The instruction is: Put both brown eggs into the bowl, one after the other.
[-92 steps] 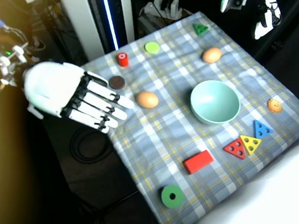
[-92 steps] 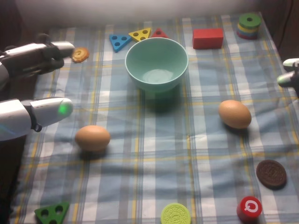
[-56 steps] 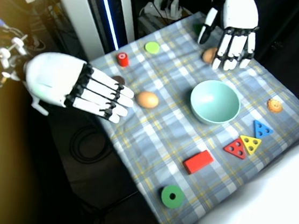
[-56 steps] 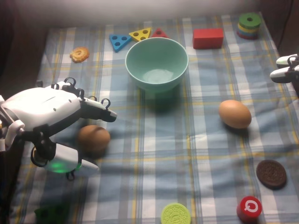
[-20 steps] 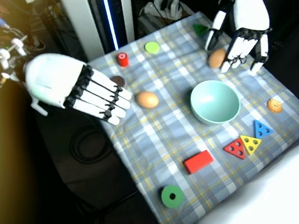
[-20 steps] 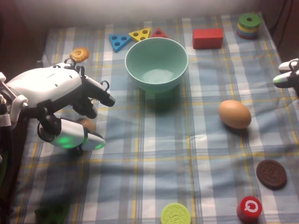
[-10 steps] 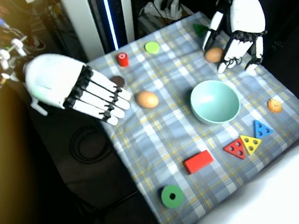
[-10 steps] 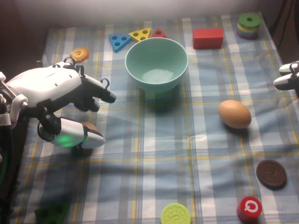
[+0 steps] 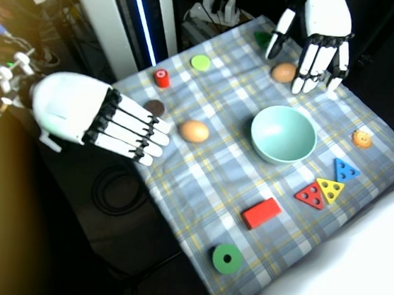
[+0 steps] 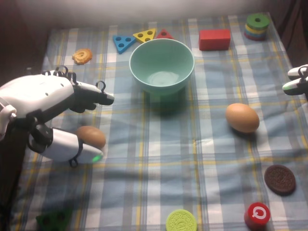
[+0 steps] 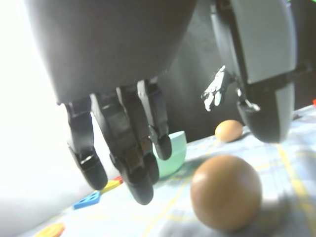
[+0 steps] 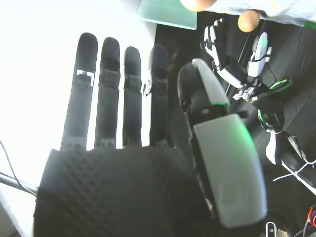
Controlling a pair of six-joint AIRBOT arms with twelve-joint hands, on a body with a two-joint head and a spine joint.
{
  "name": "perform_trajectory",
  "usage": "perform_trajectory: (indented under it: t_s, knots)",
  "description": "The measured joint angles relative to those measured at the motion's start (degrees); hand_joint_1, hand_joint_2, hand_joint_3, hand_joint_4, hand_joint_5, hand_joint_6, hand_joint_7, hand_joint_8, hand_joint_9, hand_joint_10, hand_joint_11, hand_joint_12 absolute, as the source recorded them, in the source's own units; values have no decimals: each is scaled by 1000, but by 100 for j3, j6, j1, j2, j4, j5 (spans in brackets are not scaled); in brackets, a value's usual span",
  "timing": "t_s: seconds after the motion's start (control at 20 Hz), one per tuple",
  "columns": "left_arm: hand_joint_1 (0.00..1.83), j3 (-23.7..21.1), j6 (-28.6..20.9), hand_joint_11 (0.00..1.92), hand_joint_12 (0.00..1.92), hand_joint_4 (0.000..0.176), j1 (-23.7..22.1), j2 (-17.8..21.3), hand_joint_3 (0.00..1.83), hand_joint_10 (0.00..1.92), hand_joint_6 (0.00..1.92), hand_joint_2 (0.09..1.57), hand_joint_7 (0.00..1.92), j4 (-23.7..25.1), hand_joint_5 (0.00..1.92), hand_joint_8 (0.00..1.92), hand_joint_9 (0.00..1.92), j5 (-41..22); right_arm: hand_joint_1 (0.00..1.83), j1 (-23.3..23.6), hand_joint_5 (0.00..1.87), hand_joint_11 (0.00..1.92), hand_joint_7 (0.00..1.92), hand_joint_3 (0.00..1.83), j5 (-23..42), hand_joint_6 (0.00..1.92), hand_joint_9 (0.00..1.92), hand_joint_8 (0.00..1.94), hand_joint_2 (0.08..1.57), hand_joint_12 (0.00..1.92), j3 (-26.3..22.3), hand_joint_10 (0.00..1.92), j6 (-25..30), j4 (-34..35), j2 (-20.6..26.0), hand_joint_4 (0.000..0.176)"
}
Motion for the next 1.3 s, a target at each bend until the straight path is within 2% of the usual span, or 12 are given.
perform_trajectory:
  t_s: [0.15,0.25,0.7,0.75,0.8,0.85,0.9,0.95,1.0,1.1,1.25,1.3]
  knots:
    - [864,-9,35,146,525,101,72,48,3,11,10,918,665,-48,529,10,711,39,840,0,722,403,646,0,0,0,649,0,1337,707,0,0,7,17,0,0]
    - [890,-59,433,136,502,109,94,72,3,9,3,928,683,-203,566,4,720,39,823,0,727,401,651,0,7,2,649,2,1333,707,0,1,9,15,0,0]
    - [881,157,798,85,639,83,63,-140,2,7,5,1004,768,-577,659,12,764,282,751,0,722,384,644,3,-4,0,618,1,1348,670,0,1,13,17,0,0]
    - [884,162,817,111,618,61,63,-151,0,6,1,1016,795,-577,707,7,776,269,746,0,719,392,642,2,2,0,621,0,1348,671,0,2,13,15,-4,0]
    - [908,168,815,200,636,9,63,-151,0,24,9,1011,885,-577,839,18,860,267,739,0,725,426,651,1,0,0,639,0,1348,635,0,1,13,15,-7,0]
    - [1002,173,815,195,638,143,44,-153,0,20,709,1076,937,-588,989,11,901,273,751,0,721,421,647,0,-7,0,631,0,1348,617,0,0,13,15,-7,0]
    - [1018,184,817,190,643,169,35,-177,2,18,894,1091,954,-595,995,10,912,256,753,0,717,419,648,0,-4,0,630,0,1348,611,0,0,13,17,-7,0]
    - [1048,184,820,174,677,128,33,-197,1,21,902,1089,981,-612,1017,11,935,216,754,0,714,428,651,0,0,0,635,2,1348,613,0,2,13,17,-7,0]
    - [1192,184,841,151,794,1,33,-208,0,36,683,1098,927,-603,1113,937,989,190,774,0,716,435,656,0,-4,1,639,3,1348,609,0,3,13,15,-7,0]
    - [1224,184,839,110,928,0,33,-219,0,51,671,1107,927,-638,1097,1175,1035,155,766,0,722,438,663,0,-2,2,641,4,1347,603,2,3,13,17,-7,0]
    - [1267,184,839,108,1033,0,33,-225,0,141,603,1091,1053,-706,1062,1098,1169,66,761,0,719,435,666,0,-4,1,640,4,1344,600,0,2,13,17,-7,0]
    - [1133,184,839,88,1053,0,33,-254,0,194,768,1078,1117,-730,1075,683,1180,17,760,0,723,429,669,0,0,2,638,5,1340,598,2,1,15,17,-7,0]
